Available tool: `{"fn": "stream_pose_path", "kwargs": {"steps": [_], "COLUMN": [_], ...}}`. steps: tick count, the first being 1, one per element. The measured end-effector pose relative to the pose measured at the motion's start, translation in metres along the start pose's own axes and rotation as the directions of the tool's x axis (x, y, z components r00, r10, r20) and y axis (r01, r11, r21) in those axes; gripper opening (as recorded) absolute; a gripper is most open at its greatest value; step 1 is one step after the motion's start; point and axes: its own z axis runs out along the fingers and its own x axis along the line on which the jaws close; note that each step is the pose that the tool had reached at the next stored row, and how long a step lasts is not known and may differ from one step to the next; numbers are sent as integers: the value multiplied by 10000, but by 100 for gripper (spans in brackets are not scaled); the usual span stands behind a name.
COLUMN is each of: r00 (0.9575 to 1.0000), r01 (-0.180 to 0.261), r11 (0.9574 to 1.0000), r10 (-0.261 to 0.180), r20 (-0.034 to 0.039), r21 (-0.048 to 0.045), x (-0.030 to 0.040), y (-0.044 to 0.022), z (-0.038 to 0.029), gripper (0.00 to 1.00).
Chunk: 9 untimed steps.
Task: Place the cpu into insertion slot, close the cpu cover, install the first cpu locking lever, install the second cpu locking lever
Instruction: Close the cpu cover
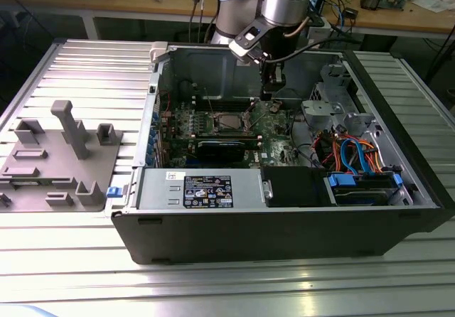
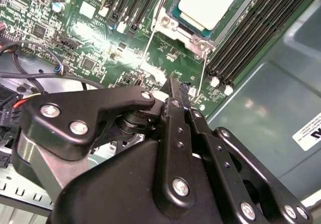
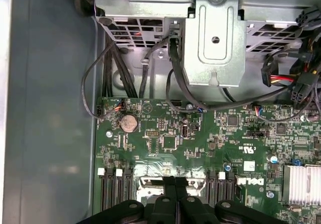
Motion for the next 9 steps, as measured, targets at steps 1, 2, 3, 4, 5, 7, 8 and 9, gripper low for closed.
{"fn": "stream_pose_path", "kwargs": {"steps": [1, 2, 3, 4, 5, 7, 8, 9], "r00": [10000, 10000, 10000, 10000, 10000, 10000, 10000, 10000], "r01": [0, 0, 1, 1, 0, 1, 1, 1], "r11": [10000, 10000, 10000, 10000, 10000, 10000, 10000, 10000], "r10": [0, 0, -1, -1, 0, -1, -1, -1], "r20": [0, 0, 0, 0, 0, 1, 1, 1], "r21": [0, 0, 0, 0, 0, 0, 0, 0], "x": [0, 0, 0, 0, 0, 0, 0, 0], "y": [7, 22, 29, 41, 49, 63, 67, 71], "z": [1, 3, 5, 6, 8, 10, 11, 13], "gripper": [11, 11, 11, 11, 11, 11, 11, 11]}}
